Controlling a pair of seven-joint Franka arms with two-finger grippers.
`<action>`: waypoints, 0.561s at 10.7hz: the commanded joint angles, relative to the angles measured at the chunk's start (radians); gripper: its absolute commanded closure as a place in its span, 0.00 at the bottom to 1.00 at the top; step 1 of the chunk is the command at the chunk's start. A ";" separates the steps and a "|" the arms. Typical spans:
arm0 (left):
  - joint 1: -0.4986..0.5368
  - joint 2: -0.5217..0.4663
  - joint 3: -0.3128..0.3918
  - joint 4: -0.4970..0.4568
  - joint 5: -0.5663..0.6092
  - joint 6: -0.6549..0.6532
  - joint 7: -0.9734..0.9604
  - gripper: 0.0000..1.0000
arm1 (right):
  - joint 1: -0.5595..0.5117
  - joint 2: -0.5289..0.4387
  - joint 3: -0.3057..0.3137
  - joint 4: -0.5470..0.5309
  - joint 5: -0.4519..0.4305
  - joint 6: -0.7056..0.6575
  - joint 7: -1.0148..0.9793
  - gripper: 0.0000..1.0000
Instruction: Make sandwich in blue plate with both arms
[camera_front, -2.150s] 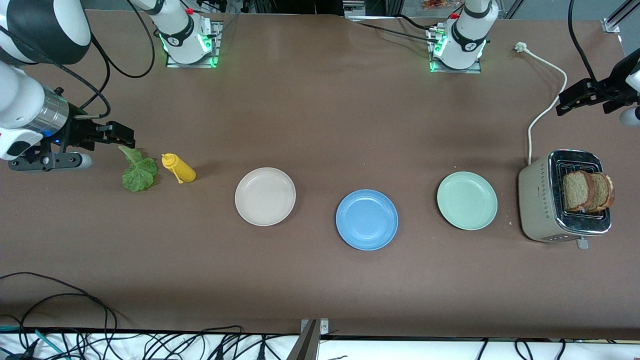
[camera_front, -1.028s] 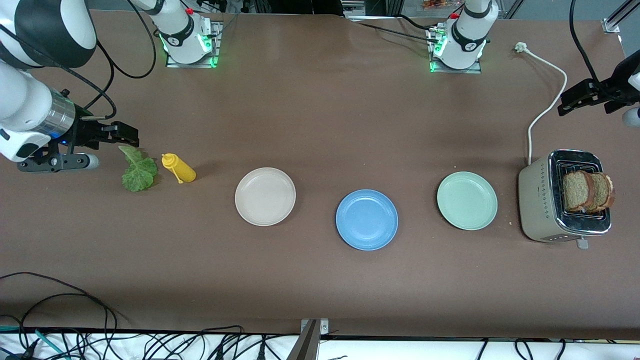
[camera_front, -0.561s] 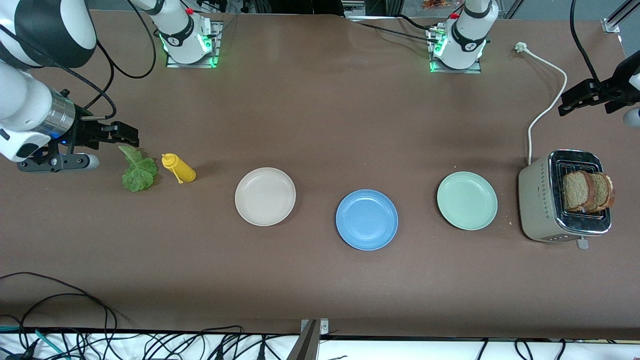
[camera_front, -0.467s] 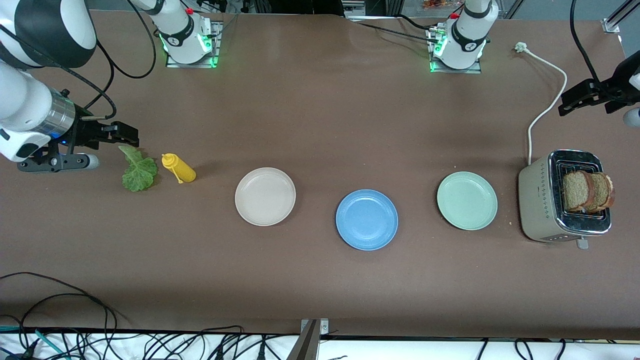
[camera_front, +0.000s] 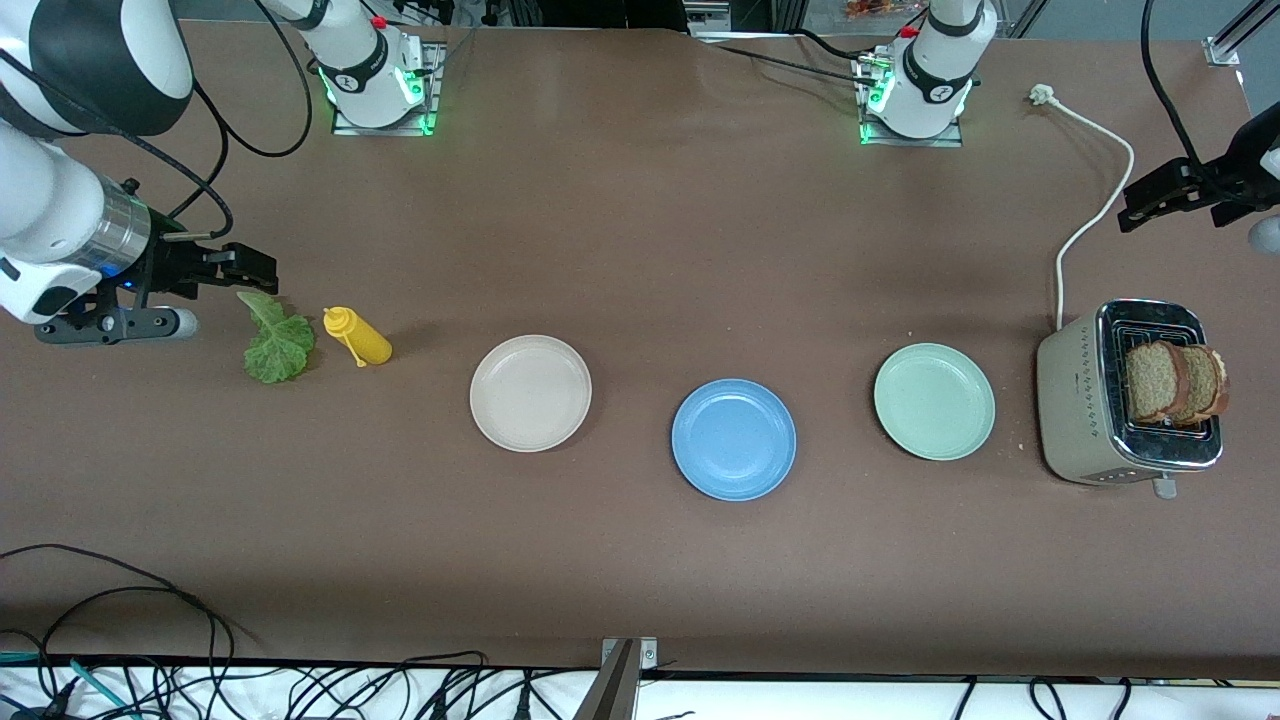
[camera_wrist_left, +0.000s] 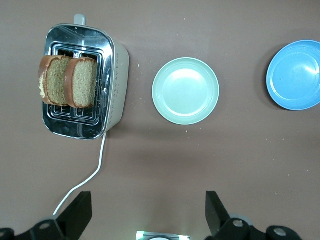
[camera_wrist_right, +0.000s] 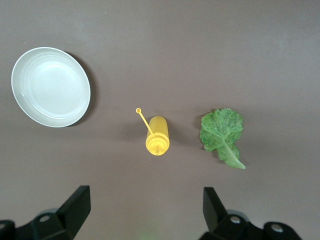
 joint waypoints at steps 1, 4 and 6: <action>0.013 0.012 -0.001 0.029 -0.014 -0.023 0.001 0.00 | 0.002 0.000 0.000 0.009 0.007 -0.015 0.013 0.00; 0.016 0.028 0.000 0.033 -0.013 -0.011 -0.001 0.00 | 0.002 0.000 0.000 0.009 0.007 -0.017 0.013 0.00; 0.057 0.083 0.003 0.055 -0.016 -0.010 -0.002 0.00 | -0.001 0.000 0.000 0.009 0.009 -0.017 0.011 0.00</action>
